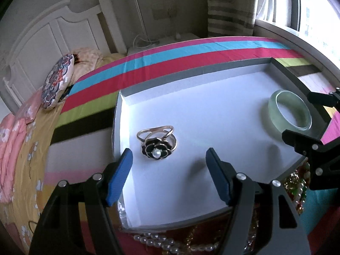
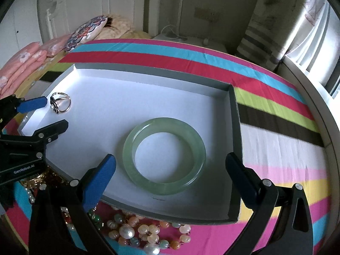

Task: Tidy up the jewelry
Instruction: 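Withdraw both tools from the tray toward the jewelry pile, then grasp the gold bangle with the left tool while the right tool grasps the pearl necklace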

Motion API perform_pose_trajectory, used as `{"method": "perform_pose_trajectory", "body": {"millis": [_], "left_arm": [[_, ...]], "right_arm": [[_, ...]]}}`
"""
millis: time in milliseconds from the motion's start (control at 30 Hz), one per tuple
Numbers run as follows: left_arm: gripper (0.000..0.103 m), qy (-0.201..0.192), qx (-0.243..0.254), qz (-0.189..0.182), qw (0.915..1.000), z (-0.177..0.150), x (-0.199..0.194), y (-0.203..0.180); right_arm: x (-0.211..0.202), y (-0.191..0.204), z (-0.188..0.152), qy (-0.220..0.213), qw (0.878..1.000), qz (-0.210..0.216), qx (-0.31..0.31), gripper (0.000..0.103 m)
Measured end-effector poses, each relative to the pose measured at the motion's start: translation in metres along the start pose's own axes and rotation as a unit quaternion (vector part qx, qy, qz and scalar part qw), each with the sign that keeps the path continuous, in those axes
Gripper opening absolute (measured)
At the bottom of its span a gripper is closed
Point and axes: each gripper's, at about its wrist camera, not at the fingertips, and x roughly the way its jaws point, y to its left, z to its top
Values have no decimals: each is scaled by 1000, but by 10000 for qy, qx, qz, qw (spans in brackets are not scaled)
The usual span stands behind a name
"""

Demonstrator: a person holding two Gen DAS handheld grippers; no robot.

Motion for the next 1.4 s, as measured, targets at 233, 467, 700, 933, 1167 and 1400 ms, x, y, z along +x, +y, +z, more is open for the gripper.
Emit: {"method": "perform_pose_trajectory", "body": {"millis": [233,467,700,933,1167,1400], "left_arm": [[71,-72,-86,36,9999,-33,-29,-10],[81,-141,-106,-36,9998,-51,-48,-13],[98,-1097,-419,-194,9929,-80,-101,4],[99,-2003,75,-639,9776,-126,-164,6],[64,-1843,936,-1073,9725,-153,-164,-32],[32,-1563,1140,-1206,9737,-153,-141,-40]], "right_arm": [[-22,6,-26,-15,9999,75,-110,99],[-35,11,-42,-13,9997,145,-201,99],[-61,6,-52,-418,9985,335,-124,99],[-135,-7,-72,-1946,9781,735,-62,99],[-143,-13,-86,-2020,9769,674,182,99],[-143,-13,-94,-2019,9759,806,194,99]]}}
